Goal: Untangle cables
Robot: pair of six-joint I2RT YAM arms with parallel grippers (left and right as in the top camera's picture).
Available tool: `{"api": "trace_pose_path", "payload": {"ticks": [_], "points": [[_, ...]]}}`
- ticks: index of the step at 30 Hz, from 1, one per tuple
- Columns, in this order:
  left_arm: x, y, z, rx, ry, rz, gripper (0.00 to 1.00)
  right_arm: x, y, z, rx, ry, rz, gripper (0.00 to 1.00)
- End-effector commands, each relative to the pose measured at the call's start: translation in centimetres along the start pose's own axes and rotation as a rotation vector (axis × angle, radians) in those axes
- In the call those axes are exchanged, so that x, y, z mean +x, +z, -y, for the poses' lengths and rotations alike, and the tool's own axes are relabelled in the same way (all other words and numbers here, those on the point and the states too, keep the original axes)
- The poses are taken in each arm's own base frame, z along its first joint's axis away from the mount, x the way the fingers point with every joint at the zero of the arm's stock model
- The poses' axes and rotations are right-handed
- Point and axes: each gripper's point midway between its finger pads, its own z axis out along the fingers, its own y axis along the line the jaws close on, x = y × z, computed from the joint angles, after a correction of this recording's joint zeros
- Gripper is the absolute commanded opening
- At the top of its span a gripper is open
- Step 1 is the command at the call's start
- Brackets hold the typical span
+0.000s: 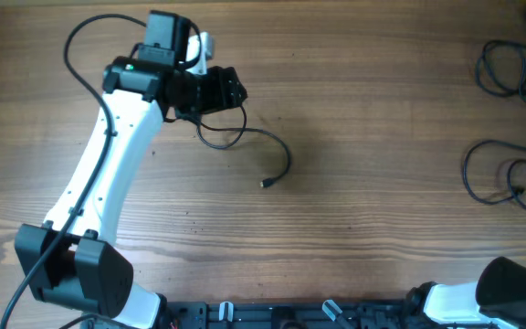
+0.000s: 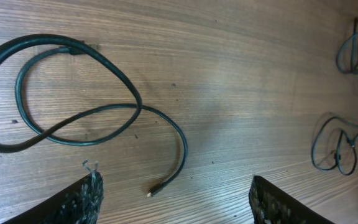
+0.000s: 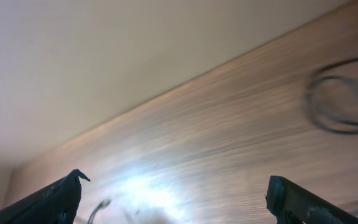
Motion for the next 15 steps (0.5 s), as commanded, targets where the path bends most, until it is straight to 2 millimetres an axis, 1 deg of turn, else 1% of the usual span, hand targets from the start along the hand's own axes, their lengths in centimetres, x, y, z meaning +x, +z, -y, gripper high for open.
{"api": "trace_pose_path", "payload": {"ticks": [1, 2, 4, 5, 6, 8, 10, 12, 13, 15], "points": [[-0.6, 0.3, -2.2, -0.141, -0.073, 0.051, 0.78, 2.4, 3.0, -4.1, -0.064, -0.097, -0.089, 0.98], [-1.2, -0.1, -3.4, -0.181, -0.115, 0.080, 0.77, 3.0, 3.6, -5.0, -0.083, -0.110, -0.109, 0.97], [-2.3, -1.4, -4.9, -0.208, -0.175, 0.127, 0.77, 4.6, 5.3, -7.2, -0.125, -0.142, -0.164, 0.97], [-3.1, -2.7, -5.9, -0.210, -0.210, 0.163, 0.77, 5.7, 6.4, -8.3, -0.147, -0.157, -0.202, 0.97], [-4.1, -4.7, -6.9, -0.199, -0.251, 0.213, 0.78, 7.2, 7.9, -9.6, -0.172, -0.178, -0.251, 0.98], [-4.9, -7.5, -7.7, -0.164, -0.287, 0.269, 0.80, 9.3, 9.9, -11.3, -0.202, -0.208, -0.315, 0.97], [-5.1, -10.0, -8.9, -0.171, -0.323, 0.320, 0.85, 11.5, 11.8, -12.9, -0.230, -0.232, -0.375, 0.97], [-4.7, -11.7, -10.2, -0.188, -0.359, 0.342, 0.89, 13.5, 13.5, -14.6, -0.256, -0.245, -0.424, 0.97], [-4.4, -12.4, -11.3, -0.205, -0.391, 0.344, 0.91, 15.1, 14.7, -16.0, -0.274, -0.247, -0.457, 0.97], [-3.7, -12.6, -12.6, -0.227, -0.430, 0.322, 0.92, 17.2, 16.1, -18.0, -0.294, -0.226, -0.498, 0.97]]}}
